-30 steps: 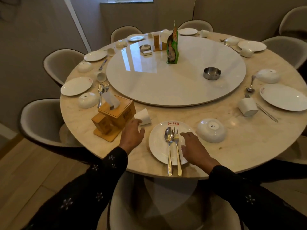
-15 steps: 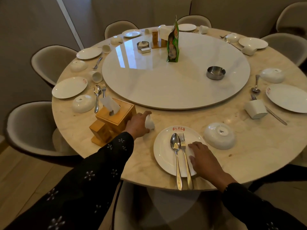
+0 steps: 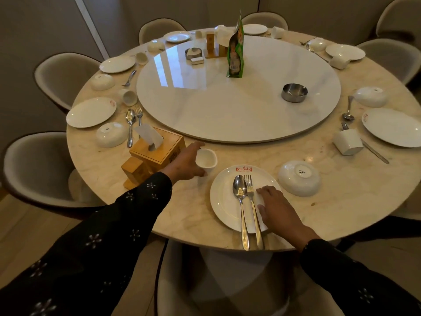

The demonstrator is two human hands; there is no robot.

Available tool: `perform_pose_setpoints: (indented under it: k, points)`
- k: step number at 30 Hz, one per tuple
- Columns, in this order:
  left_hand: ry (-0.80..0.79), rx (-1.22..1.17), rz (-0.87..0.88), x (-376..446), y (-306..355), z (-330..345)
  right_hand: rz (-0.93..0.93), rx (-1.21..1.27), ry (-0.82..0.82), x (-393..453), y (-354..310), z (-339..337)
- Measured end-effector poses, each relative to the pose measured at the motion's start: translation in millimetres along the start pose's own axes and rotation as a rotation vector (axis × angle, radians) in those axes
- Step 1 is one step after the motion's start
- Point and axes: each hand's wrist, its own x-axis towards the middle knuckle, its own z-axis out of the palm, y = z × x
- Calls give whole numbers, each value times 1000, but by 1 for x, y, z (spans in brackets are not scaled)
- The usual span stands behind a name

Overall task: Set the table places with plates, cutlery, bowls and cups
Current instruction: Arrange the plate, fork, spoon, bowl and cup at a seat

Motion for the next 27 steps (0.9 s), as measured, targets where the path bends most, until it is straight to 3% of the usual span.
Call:
perform_pose_setpoints:
  k: [3, 15, 27]
  points:
    - [-30, 103, 28, -4, 0, 0, 12, 8, 3, -1, 0, 1]
    - [-140, 92, -7, -6, -11, -1, 45, 18, -3, -1, -1, 5]
    - [-151, 97, -72, -12, -11, -2, 36, 17, -30, -3, -2, 0]
